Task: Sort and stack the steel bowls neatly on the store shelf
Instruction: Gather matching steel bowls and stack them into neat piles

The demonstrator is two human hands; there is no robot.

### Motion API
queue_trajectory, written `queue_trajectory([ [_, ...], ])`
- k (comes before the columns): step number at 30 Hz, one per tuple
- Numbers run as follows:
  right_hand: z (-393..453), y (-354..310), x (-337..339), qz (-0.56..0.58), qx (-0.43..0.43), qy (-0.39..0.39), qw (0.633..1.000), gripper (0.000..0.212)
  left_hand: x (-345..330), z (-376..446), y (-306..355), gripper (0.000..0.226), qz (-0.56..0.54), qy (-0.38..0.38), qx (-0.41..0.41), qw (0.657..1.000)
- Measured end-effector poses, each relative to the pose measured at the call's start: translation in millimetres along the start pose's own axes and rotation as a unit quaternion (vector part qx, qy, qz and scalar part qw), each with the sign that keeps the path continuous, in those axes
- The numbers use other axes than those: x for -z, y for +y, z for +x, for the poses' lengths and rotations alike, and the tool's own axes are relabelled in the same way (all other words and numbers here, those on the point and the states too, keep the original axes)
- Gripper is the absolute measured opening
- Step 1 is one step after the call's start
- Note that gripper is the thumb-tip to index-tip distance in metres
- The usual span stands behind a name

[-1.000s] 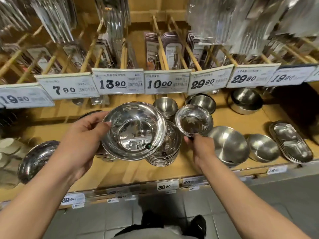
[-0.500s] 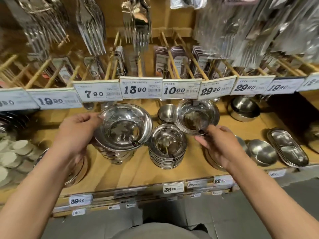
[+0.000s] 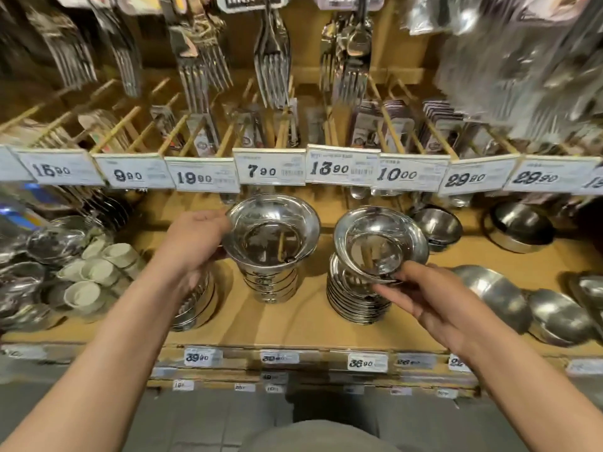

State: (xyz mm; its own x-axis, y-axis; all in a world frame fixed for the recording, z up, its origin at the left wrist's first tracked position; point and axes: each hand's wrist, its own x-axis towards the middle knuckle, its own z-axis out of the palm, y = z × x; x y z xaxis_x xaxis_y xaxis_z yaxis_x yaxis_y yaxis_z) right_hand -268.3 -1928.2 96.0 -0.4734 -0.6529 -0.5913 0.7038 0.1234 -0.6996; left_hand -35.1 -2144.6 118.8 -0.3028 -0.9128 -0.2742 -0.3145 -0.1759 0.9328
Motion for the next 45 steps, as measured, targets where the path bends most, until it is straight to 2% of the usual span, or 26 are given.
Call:
queue_trajectory([
  [4, -2.1, -3.8, -8.8, -0.024, -0.006, -0.033, 0.999, 0.026, -2.0, 4.8, 2.9, 0.014, 0.016, 0.009, -0.009, 1.0],
  [10, -4.6, -8.5, -25.7, -0.037, -0.001, -0.05, 0.998, 0.024, -4.8, 24.3, -2.4, 0.015, 0.021, 0.067, -0.009, 0.997],
  [15, 0.3, -8.5, -34.9, -0.053, -0.009, -0.056, 0.997, 0.026, -1.3, 45.7, -7.0, 0.007, 0.036, 0.111, -0.015, 0.993],
  [17, 2.5, -5.9, -38.5, -0.055, -0.012, -0.054, 0.997, 0.025, 0.1, 54.6, -10.8, 0.016, 0.044, 0.123, -0.008, 0.991],
  [19, 4.6, -2.5, -41.8, -0.057, -0.015, -0.05, 0.997, 0.024, -0.1, 62.1, -14.9, 0.014, 0.038, 0.127, -0.006, 0.991],
  [27, 9.3, 0.3, -50.5, -0.069, -0.016, -0.042, 0.997, 0.021, -3.9, 81.5, -20.9, 0.033, 0.032, 0.106, -0.069, 0.992],
  [31, 9.6, -4.1, -44.3, -0.075, -0.016, -0.035, 0.996, 0.023, -4.6, 80.6, -21.5, 0.033, 0.024, 0.107, -0.087, 0.99],
  [36, 7.7, -12.1, -23.9, -0.059, -0.004, -0.009, 0.998, 0.013, -13.5, 65.0, -7.1, 0.031, 0.04, 0.106, -0.114, 0.987],
  [39, 7.1, -19.6, -4.7, -0.047, 0.013, 0.03, 0.998, 0.011, -33.0, 48.7, 0.5, 0.019, 0.048, 0.057, -0.1, 0.992],
  [41, 6.9, -25.5, 8.3, -0.037, 0.02, 0.059, 0.997, 0.012, -52.9, 39.1, 2.4, 0.005, 0.092, 0.022, -0.088, 0.992],
  [45, 6.6, -36.4, 33.3, -0.032, 0.012, 0.103, 0.994, 0.009, -97.6, 31.9, -0.7, 0.02, 0.154, -0.017, -0.112, 0.981],
])
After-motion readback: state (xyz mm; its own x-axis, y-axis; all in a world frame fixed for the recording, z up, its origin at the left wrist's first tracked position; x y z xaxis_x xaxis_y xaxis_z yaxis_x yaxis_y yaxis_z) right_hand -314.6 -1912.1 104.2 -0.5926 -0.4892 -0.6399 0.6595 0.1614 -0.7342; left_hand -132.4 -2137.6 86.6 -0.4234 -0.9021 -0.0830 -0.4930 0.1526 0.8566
